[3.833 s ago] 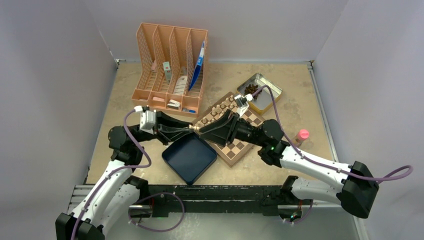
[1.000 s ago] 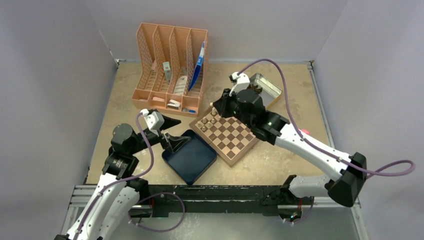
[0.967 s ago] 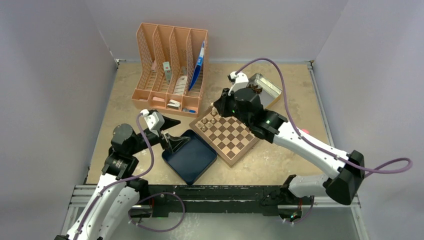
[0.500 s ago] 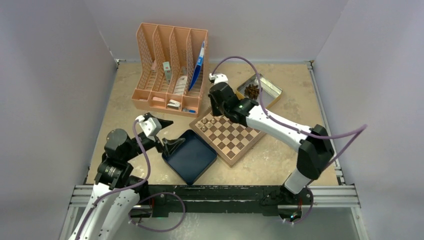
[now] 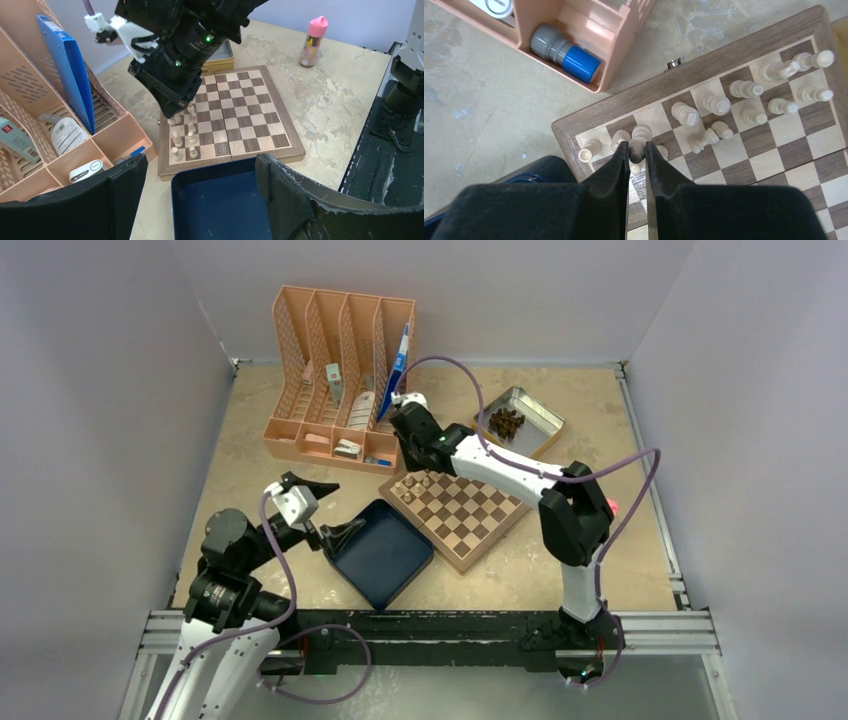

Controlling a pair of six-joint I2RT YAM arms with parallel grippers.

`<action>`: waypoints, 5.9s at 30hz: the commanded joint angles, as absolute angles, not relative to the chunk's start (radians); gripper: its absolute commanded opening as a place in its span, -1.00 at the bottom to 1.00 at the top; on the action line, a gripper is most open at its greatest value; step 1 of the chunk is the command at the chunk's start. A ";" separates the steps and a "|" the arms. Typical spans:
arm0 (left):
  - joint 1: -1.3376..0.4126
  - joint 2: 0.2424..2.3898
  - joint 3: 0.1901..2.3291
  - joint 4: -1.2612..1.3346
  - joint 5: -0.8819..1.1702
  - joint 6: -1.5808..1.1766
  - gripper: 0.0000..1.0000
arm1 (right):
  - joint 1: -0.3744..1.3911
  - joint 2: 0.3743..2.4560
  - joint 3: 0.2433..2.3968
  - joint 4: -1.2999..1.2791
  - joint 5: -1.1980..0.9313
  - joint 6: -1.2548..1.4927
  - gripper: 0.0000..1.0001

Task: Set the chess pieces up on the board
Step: Place the chess piece on the chessboard, then pick up the chess piece from the chessboard.

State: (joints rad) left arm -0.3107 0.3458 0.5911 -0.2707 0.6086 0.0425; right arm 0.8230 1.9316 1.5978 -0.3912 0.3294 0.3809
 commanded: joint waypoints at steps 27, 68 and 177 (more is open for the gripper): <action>-0.314 0.309 0.594 -0.264 0.581 0.063 0.59 | 0.789 2.042 1.702 -0.459 0.307 0.379 -0.68; -0.314 0.308 0.588 -0.274 0.578 0.069 0.60 | 0.781 1.903 1.686 -0.445 0.412 0.499 -0.29; -0.314 0.524 0.601 -0.055 0.651 -0.082 1.00 | 0.750 1.371 0.980 -0.093 -0.243 0.361 -0.74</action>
State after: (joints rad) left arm -0.3107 0.4683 0.5385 -0.1589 0.5201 -0.1108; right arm 0.7467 1.4113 1.0069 -0.1585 -0.0120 0.4507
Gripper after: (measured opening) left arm 0.998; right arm 0.154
